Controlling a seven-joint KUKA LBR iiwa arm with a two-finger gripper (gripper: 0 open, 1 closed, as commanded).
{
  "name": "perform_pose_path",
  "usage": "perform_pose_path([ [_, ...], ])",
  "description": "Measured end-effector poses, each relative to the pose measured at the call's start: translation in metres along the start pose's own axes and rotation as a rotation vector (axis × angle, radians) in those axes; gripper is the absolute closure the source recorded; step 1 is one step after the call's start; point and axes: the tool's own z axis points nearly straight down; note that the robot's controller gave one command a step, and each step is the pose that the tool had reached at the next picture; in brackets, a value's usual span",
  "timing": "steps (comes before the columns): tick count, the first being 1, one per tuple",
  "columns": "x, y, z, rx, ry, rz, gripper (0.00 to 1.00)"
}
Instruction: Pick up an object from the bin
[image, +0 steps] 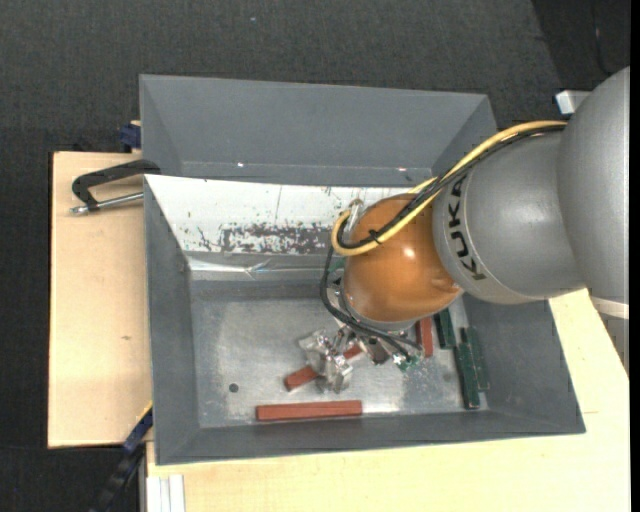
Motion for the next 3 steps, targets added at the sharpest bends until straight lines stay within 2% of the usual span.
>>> perform_pose_path([
  [1, 0.0, 0.0, 0.0, 0.0, 0.0, 0.0, 1.0],
  [2, -0.006, 0.0, -0.148, 0.001, -0.001, -0.094, 1.0],
  [3, -0.006, 0.0, -0.147, -0.001, 0.001, -0.094, 0.0],
])
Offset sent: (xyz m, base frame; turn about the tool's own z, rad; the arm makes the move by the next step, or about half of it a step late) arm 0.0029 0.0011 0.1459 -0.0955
